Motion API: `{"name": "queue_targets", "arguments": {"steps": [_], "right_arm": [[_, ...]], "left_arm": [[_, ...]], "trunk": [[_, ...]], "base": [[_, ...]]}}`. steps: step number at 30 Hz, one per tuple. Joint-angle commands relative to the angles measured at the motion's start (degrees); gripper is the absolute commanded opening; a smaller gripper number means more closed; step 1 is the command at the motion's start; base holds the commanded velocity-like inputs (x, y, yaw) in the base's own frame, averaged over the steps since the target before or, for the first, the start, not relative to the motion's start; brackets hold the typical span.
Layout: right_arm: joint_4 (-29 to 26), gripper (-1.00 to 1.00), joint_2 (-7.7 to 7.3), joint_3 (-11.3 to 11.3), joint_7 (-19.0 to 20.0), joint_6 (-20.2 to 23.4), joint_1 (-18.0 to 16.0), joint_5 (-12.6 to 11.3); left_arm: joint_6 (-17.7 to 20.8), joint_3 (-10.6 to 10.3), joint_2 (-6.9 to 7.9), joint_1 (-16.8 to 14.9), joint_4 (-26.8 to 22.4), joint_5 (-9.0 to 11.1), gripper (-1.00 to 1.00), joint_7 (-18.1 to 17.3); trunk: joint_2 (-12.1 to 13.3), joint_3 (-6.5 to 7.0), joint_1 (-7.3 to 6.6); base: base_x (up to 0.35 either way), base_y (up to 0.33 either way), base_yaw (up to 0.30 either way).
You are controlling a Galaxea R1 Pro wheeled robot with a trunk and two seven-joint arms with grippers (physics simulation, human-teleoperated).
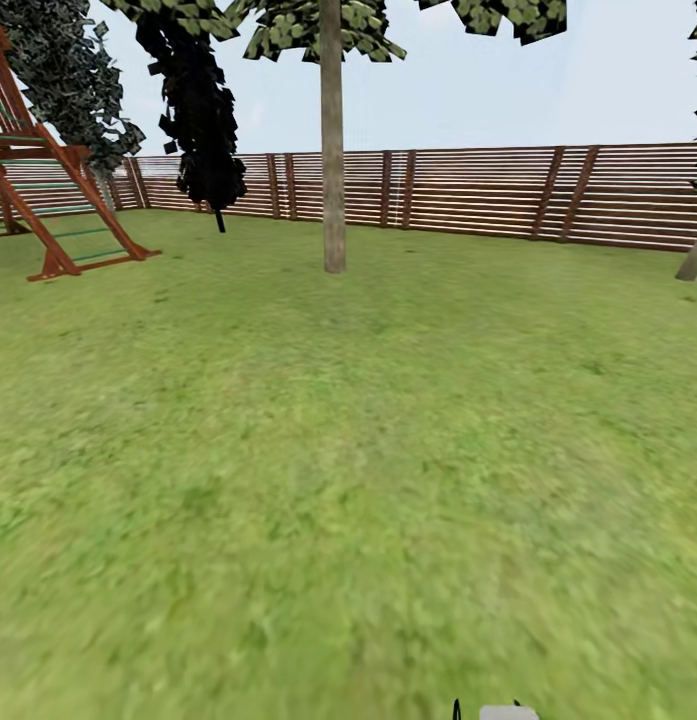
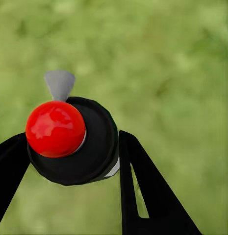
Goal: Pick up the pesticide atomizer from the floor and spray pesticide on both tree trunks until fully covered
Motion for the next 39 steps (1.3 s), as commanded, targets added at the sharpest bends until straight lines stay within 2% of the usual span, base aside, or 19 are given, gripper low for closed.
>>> {"name": "queue_targets", "arguments": {"steps": [1, 7, 39], "right_arm": [[0.0, 1.00, 0.00, 0.0, 0.0, 0.0, 0.0, 0.0], [0.0, 1.00, 0.00, 0.0, 0.0, 0.0, 0.0, 0.0], [0.0, 1.00, 0.00, 0.0, 0.0, 0.0, 0.0, 0.0]], "left_arm": [[0.0, 0.0, 0.00, 0.0, 0.0, 0.0, -1.00, 0.0], [0.0, 0.0, 0.00, 0.0, 0.0, 0.0, -1.00, 0.0], [0.0, 0.0, 0.00, 0.0, 0.0, 0.0, -1.00, 0.0]], "trunk": [[0.0, 0.00, 0.00], [0.0, 0.00, 0.00], [0.0, 0.00, 0.00]], "base": [[0.339, 0.000, 0.116], [0.339, 0.000, 0.135], [0.339, 0.000, 0.001]]}}
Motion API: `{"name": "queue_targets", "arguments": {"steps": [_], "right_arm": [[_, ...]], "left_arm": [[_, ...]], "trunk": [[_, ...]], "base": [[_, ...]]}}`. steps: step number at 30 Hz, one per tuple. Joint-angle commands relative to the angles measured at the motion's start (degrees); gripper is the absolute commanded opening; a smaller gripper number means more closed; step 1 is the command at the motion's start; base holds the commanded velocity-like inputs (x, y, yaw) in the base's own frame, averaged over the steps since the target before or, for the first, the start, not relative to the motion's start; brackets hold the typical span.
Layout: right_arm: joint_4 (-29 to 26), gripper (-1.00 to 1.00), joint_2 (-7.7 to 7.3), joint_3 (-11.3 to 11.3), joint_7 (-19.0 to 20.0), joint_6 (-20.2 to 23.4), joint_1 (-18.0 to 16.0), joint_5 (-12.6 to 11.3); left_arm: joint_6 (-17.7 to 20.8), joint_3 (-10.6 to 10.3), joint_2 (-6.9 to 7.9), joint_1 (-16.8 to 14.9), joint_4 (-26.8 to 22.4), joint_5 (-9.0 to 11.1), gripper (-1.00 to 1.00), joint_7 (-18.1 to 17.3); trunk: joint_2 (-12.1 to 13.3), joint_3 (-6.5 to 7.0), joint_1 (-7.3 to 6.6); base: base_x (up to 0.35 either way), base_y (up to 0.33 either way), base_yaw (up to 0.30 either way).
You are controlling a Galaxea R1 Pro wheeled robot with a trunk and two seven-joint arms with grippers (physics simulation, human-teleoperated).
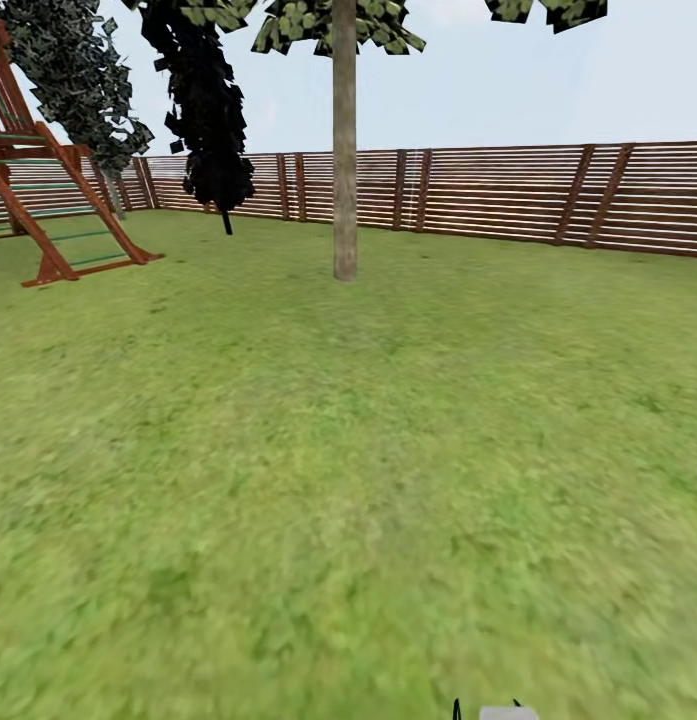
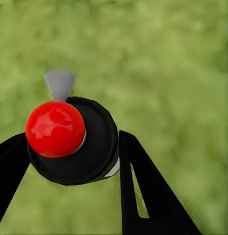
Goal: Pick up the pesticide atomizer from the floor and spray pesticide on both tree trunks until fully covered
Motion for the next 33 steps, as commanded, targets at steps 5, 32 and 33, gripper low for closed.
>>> {"name": "queue_targets", "arguments": {"steps": [5, 32, 33], "right_arm": [[0.0, 1.00, 0.00, 0.0, 0.0, 0.0, 0.0, 0.0], [0.0, 1.00, 0.00, 0.0, 0.0, 0.0, 0.0, 0.0], [0.0, 1.00, -0.02, 0.0, 0.0, 0.0, 0.0, 0.0]], "left_arm": [[0.0, 0.0, 0.00, 0.0, 0.0, 0.0, -1.00, 0.0], [0.0, 0.0, 0.00, 0.0, 0.0, 0.0, -1.00, 0.0], [0.0, 0.0, 0.00, 0.0, 0.0, 0.0, -1.00, 0.0]], "trunk": [[0.0, 0.00, 0.00], [0.0, 0.00, 0.00], [0.0, 0.00, 0.00]], "base": [[0.339, 0.000, 0.000], [0.339, 0.000, 0.000], [0.339, 0.000, 0.000]]}}
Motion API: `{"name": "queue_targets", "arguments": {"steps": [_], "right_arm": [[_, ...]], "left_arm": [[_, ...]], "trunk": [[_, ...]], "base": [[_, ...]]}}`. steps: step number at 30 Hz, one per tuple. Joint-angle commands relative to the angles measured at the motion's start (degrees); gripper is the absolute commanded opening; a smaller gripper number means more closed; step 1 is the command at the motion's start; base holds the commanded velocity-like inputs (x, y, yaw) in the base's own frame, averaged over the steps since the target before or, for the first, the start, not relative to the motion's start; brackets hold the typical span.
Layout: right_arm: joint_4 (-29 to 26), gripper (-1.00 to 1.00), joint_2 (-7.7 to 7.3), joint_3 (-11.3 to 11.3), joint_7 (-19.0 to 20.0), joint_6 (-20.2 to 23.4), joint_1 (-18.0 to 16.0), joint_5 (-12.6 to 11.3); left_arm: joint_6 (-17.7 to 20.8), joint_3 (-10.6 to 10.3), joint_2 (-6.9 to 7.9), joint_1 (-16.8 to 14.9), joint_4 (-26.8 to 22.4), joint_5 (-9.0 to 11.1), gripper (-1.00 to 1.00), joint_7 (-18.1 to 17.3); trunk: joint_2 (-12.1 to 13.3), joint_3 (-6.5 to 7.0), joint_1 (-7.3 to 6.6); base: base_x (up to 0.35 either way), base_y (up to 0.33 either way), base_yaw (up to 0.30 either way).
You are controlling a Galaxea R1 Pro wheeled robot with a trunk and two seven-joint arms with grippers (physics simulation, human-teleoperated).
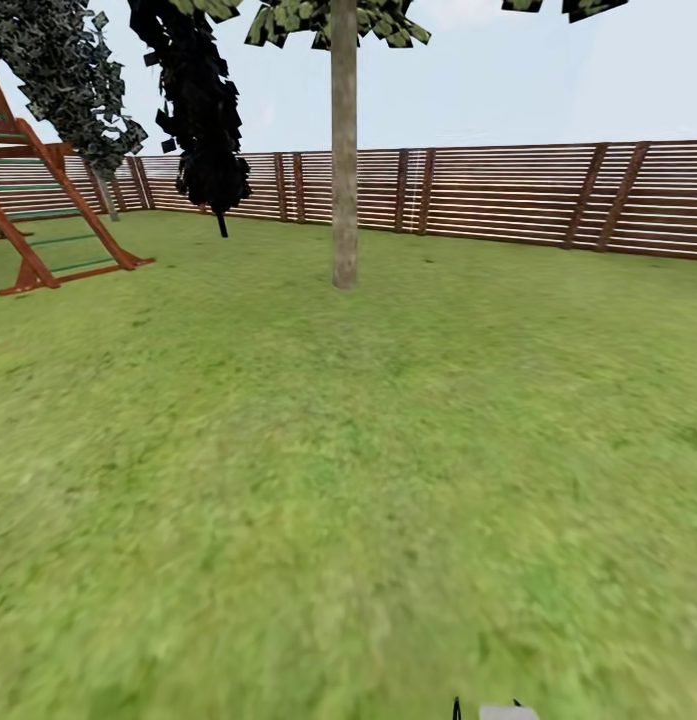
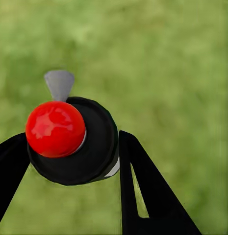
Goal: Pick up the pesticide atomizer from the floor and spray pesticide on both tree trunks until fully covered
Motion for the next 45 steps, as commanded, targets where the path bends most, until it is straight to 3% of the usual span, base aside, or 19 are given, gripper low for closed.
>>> {"name": "queue_targets", "arguments": {"steps": [1, 45], "right_arm": [[0.0, 1.00, 0.00, 0.0, 0.0, 0.0, 0.0, 0.0], [0.0, 1.00, 0.00, 0.0, 0.0, 0.0, 0.0, 0.0]], "left_arm": [[0.0, 0.0, 0.00, 0.0, 0.0, 0.0, -1.00, 0.0], [0.1, 0.0, 0.00, 0.0, 0.0, 0.0, -1.00, -0.1]], "trunk": [[0.0, 0.00, 0.00], [0.0, 0.00, 0.00]], "base": [[0.339, 0.000, 0.000], [0.339, 0.000, 0.000]]}}
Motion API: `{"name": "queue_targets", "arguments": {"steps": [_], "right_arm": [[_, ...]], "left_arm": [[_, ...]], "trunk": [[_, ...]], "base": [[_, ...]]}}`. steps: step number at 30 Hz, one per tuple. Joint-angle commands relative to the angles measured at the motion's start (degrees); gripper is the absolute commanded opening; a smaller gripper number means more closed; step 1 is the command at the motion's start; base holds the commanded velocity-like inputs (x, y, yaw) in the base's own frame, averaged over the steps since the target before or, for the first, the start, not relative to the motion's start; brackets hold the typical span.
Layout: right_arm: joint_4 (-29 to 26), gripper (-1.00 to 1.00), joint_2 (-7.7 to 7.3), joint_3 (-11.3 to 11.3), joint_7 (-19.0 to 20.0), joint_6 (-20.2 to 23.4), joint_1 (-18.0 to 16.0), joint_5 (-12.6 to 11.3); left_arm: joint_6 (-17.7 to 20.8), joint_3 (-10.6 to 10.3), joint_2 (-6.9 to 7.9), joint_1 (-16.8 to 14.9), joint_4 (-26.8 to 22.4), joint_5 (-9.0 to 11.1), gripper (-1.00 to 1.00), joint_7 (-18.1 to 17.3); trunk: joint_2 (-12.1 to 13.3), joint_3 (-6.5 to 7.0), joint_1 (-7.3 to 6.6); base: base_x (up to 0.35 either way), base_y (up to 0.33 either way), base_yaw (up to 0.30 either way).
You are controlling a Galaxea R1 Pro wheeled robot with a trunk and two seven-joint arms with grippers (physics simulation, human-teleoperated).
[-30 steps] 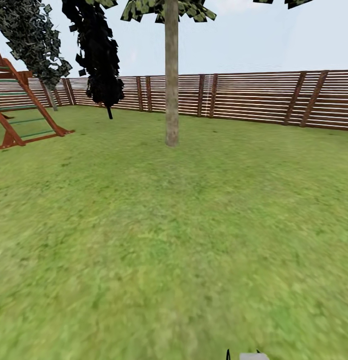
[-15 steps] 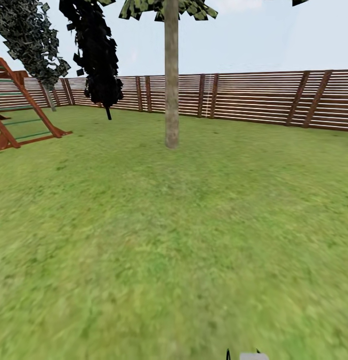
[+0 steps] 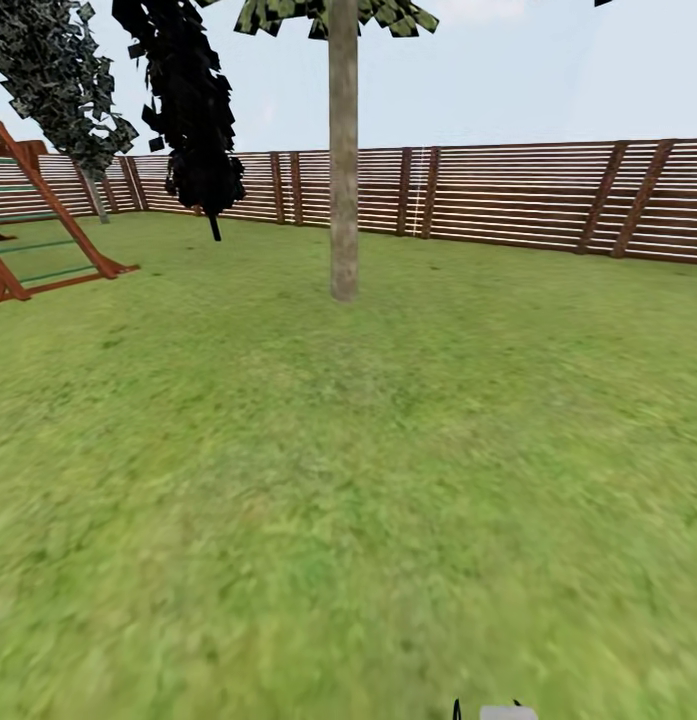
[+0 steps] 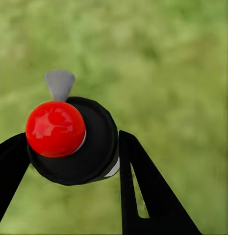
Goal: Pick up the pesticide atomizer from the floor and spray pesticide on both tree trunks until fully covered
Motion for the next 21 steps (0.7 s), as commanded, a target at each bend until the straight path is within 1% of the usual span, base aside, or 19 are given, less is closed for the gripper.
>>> {"name": "queue_targets", "arguments": {"steps": [1, 21], "right_arm": [[0.0, 1.00, -0.02, 0.0, 0.0, 0.0, 0.0, 0.0], [0.0, 1.00, -0.05, 0.0, 0.0, 0.0, 0.0, 0.0]], "left_arm": [[0.0, 0.0, 0.00, 0.0, 0.0, 0.0, -1.00, 0.0], [0.0, 0.0, 0.00, 0.0, 0.0, 0.0, -1.00, 0.0]], "trunk": [[0.0, 0.00, 0.00], [0.0, 0.00, 0.00]], "base": [[0.339, 0.000, 0.000], [0.339, 0.000, 0.000]]}}
